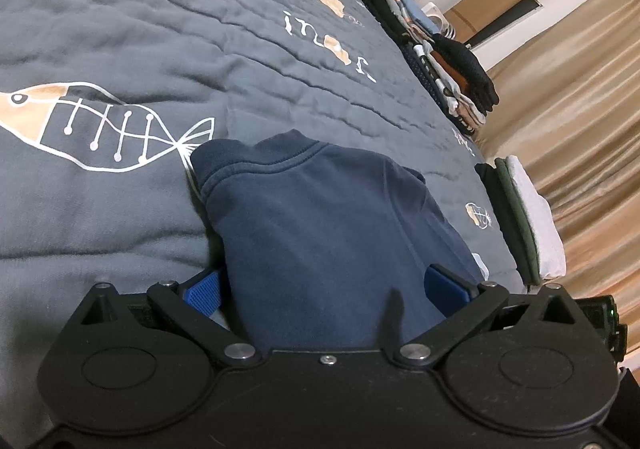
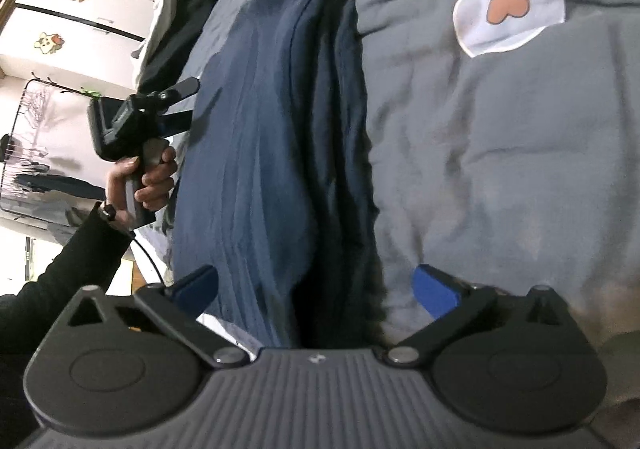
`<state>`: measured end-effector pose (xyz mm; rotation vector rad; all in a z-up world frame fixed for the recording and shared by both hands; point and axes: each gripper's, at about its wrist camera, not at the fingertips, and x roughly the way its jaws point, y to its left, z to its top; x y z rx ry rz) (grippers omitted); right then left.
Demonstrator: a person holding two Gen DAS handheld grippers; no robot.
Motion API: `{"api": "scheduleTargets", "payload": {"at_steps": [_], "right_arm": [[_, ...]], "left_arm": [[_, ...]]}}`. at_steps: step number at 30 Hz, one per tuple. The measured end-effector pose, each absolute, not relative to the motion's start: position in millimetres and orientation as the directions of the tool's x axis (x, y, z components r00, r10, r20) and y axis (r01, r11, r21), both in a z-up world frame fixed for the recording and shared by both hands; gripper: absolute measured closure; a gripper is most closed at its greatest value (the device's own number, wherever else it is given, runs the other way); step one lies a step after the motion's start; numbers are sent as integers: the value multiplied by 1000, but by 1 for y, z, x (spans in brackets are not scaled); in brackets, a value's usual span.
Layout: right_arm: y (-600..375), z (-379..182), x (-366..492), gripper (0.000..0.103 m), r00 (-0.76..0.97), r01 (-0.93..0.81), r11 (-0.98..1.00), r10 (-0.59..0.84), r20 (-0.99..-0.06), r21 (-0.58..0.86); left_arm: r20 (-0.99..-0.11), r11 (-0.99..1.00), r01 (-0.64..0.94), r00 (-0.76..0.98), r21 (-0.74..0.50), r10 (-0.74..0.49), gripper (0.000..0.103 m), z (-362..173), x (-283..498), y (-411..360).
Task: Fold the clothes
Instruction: 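Close both grippers on the edges of the folded navy shirt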
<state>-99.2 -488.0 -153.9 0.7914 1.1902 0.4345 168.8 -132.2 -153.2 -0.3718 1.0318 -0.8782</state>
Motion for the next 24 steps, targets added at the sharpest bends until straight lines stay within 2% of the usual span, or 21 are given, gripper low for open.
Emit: {"api": "scheduleTargets", "payload": {"at_steps": [6, 11, 16, 20, 24], "right_arm": [[-483, -156, -95, 0, 292, 96, 631, 721, -628, 770], [-496, -170, -96, 0, 351, 163, 547, 746, -567, 821], [-470, -158, -89, 0, 311, 131, 624, 712, -630, 770], [-448, -156, -85, 0, 222, 29, 642, 743, -631, 766], [-461, -171, -83, 0, 284, 136, 543, 780, -557, 829]], "left_arm": [[-593, 620, 451, 220, -642, -775, 0, -153, 170, -133], [-593, 622, 460, 227, -634, -773, 0, -154, 169, -133], [-599, 631, 461, 238, -624, -765, 0, -154, 167, -136], [-602, 632, 460, 232, -624, -764, 0, -153, 168, -136], [-606, 636, 443, 230, -632, -761, 0, -153, 170, -136]]}}
